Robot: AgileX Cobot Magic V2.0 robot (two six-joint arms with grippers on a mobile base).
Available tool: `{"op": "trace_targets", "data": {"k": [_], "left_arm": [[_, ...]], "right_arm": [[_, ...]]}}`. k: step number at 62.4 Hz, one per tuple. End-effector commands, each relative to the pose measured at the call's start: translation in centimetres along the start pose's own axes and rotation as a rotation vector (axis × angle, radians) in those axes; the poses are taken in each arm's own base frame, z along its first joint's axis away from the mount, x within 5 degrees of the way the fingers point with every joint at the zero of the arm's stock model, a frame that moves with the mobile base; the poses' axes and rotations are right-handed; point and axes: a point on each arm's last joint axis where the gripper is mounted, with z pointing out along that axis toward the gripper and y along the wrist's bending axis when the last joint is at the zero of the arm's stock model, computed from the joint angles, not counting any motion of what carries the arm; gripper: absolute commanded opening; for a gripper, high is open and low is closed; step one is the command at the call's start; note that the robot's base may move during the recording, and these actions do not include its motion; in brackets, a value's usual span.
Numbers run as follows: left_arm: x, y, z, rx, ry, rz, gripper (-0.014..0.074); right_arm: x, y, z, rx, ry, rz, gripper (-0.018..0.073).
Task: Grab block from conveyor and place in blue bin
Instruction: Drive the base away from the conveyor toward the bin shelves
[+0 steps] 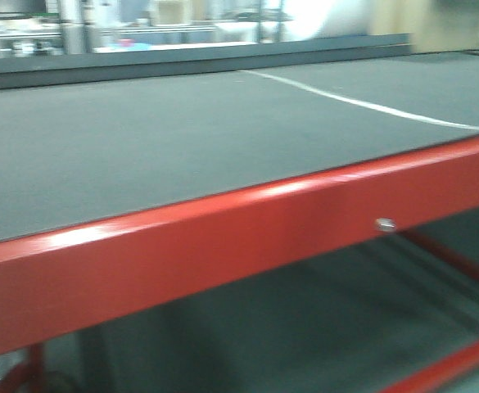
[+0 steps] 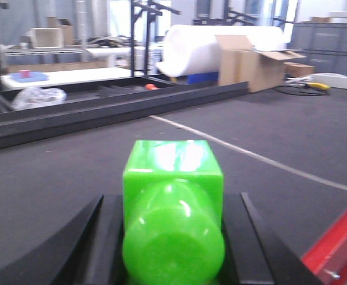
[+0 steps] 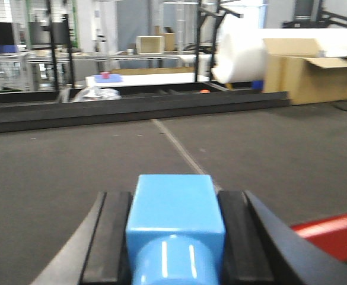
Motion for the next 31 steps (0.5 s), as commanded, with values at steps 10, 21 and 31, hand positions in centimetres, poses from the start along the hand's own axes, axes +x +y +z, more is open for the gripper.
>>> {"op": "trace_targets", "data": {"k": [10,21,31], "left_arm": [[-0.22,-0.05,-0.09,0.005,-0.022,-0.001,-0.0111],[-0.22,-0.05,-0.09,0.005,-0.022,-0.001,-0.0111],[-0.22,-0.05,-0.09,0.005,-0.022,-0.001,-0.0111]], "right_arm": [[-0.14,0.0,-0.08,0.0,-0.021,-0.011,-0.0162],[-0.14,0.0,-0.08,0.0,-0.021,-0.011,-0.0162],[-0.14,0.0,-0.08,0.0,-0.021,-0.011,-0.0162]]}}
